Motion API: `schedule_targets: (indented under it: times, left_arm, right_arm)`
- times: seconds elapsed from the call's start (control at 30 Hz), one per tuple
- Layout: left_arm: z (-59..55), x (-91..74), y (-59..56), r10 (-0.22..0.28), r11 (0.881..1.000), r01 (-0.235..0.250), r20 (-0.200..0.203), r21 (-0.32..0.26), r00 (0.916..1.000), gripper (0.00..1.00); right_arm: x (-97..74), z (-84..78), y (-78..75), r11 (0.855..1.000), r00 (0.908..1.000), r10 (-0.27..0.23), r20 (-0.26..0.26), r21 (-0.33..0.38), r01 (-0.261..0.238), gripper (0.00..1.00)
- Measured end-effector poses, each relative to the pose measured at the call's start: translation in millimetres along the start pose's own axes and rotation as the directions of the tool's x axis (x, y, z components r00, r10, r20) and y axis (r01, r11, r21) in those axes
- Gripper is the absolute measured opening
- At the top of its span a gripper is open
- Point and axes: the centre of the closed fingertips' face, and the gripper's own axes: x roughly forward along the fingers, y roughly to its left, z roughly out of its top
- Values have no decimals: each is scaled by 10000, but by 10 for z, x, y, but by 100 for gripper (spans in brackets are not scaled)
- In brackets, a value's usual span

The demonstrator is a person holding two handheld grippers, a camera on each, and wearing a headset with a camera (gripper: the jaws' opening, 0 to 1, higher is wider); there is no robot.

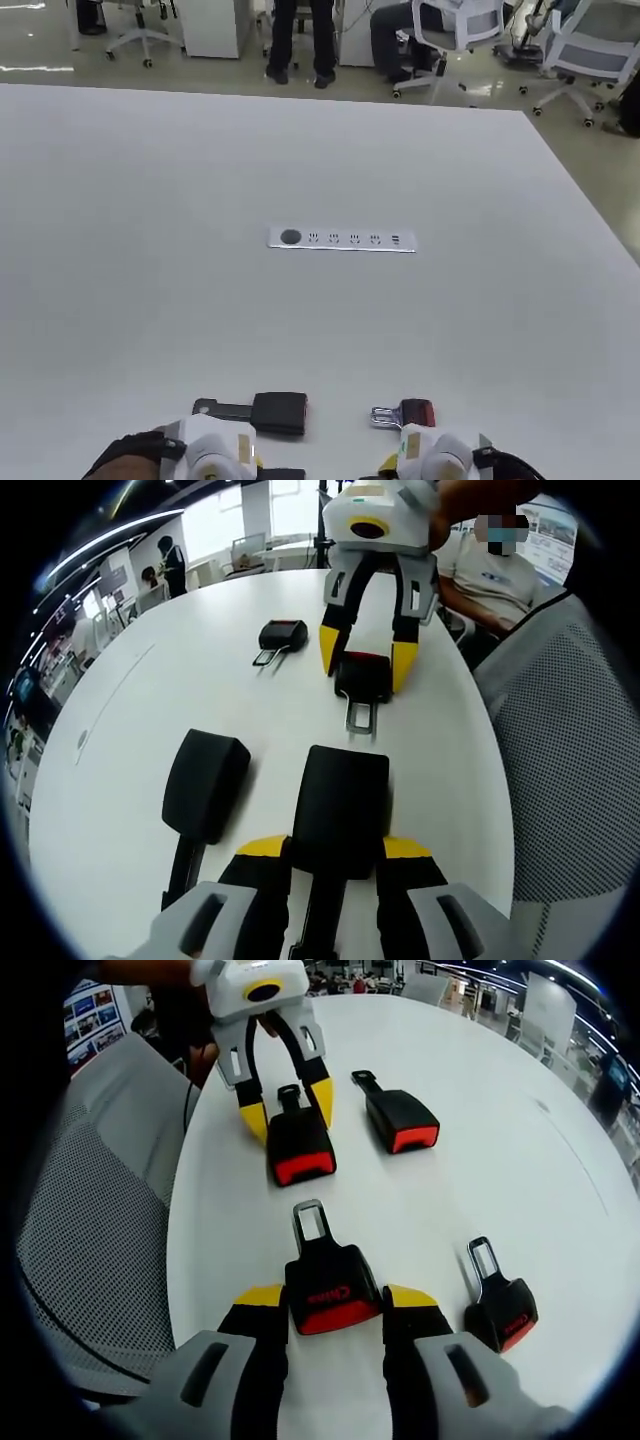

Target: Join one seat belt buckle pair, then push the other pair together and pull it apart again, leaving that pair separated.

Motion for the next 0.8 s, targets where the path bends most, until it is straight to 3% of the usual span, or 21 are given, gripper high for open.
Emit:
schedule_targets:
  times: [0.57, 0.63, 0.67, 0.8]
  left_arm:
    - [-6, 6, 1, -109, 9998, 113, -284, 160, 9995, 34]
    - [-6, 7, 1, -100, 9998, 105, -292, 168, 9995, 34]
    - [-8, 8, 3, -103, 9998, 109, -292, 181, 9995, 34]
    - [5, 1, 0, -91, 9998, 97, -270, 188, 9996, 34]
  right_arm:
    - [174, 275, 28, 9988, 9978, 55, 666, 473, -86, 35]
    - [211, 313, 42, 9990, 9971, 77, 752, 436, -110, 35]
    - [212, 305, 42, 10000, 9985, 13, 551, 78, -17, 35]
    - [194, 316, 57, 9997, 9977, 65, 670, 215, -79, 35]
